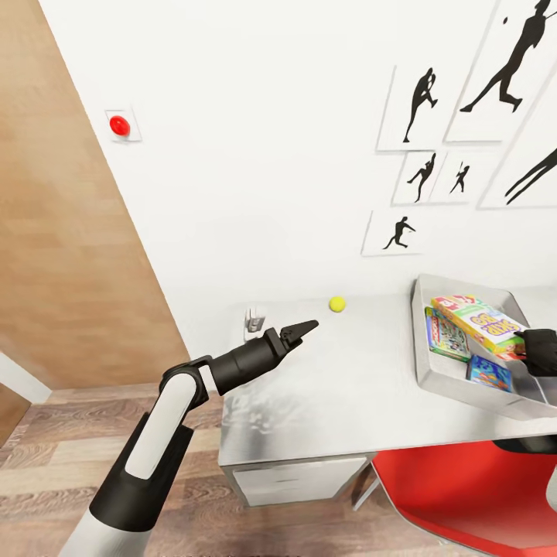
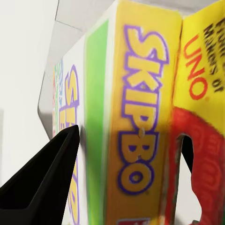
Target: Put all the toys in the child's room - the three board games (two on the bed and one on the table), the two jigsaw puzzles on the table, and the tennis ball on the table - inside the toy box on the table in the child's room.
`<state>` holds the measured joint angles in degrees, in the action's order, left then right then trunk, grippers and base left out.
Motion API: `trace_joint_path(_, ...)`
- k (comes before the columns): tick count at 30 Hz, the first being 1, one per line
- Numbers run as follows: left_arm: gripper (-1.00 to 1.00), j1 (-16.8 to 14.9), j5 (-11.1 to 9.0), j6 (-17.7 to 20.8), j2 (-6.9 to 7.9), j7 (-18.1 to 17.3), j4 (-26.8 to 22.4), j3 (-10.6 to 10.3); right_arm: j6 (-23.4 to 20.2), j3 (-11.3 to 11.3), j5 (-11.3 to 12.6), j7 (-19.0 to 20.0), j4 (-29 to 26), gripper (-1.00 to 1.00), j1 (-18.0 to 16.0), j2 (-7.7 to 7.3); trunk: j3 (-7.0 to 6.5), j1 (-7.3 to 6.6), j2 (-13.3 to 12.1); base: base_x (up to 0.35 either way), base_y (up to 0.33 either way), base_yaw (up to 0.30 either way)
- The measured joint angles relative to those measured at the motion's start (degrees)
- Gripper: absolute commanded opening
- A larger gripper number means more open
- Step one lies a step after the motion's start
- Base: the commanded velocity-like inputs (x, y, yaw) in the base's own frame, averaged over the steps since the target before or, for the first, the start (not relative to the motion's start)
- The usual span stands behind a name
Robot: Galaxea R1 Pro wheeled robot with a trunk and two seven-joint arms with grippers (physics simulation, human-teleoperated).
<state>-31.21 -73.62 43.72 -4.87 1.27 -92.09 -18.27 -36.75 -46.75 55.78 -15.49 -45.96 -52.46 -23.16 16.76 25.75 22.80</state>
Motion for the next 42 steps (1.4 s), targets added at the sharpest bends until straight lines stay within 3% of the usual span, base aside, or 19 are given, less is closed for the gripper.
trace_joint_path(27, 1.00, -0.03, 0.00, 0.00, 0.04, 0.00, 0.00, -0.02, 0.14, 0.06, -0.05, 0.08, 1.34, -1.00, -0.03, 0.15, 0.38, 0.00, 0.00, 0.000, 0.000, 0.013)
trace_joint_path(42, 1.00, -0.01, -0.02, 0.00, -0.02, 0.00, 0.00, -0.04, 2.63, 0.10, -0.08, 0.60, 3.10, -1.00, -0.33, 0.28, 0.46, 0.00, 0.00, 0.000, 0.000, 0.000)
